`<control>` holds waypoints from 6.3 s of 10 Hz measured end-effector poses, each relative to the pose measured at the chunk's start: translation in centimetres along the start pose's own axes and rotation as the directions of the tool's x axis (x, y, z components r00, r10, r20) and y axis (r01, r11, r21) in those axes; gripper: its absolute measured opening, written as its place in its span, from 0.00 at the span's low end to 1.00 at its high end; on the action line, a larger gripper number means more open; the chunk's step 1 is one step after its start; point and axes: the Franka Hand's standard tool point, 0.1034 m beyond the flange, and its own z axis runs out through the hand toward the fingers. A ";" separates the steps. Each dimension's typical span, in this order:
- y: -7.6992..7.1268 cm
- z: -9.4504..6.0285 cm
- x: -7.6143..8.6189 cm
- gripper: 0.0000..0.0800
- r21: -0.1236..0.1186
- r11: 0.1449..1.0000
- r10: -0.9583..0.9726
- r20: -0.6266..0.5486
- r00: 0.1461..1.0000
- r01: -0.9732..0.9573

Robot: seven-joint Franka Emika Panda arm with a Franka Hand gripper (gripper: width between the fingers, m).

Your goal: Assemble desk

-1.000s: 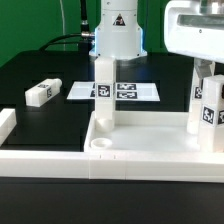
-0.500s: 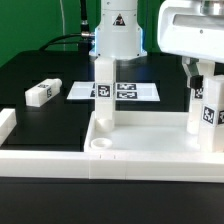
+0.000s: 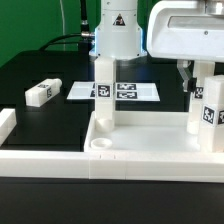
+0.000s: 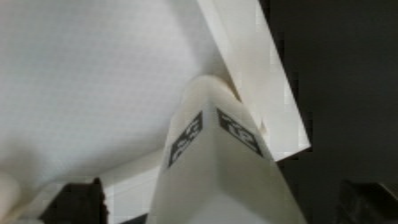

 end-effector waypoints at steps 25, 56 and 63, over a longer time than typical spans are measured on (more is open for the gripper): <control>0.9 0.2 0.4 0.36 0.020 0.935 0.354 0.016 0.935 -0.354; 0.7 0.4 0.0 0.66 -0.025 0.891 -0.454 0.009 0.891 0.454; 0.7 0.5 0.0 0.36 -0.022 0.981 -0.192 0.004 0.981 0.192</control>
Offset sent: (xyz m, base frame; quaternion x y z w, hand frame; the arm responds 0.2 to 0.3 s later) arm 0.0033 0.0076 0.0024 -0.0168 -0.0046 -0.2347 0.9719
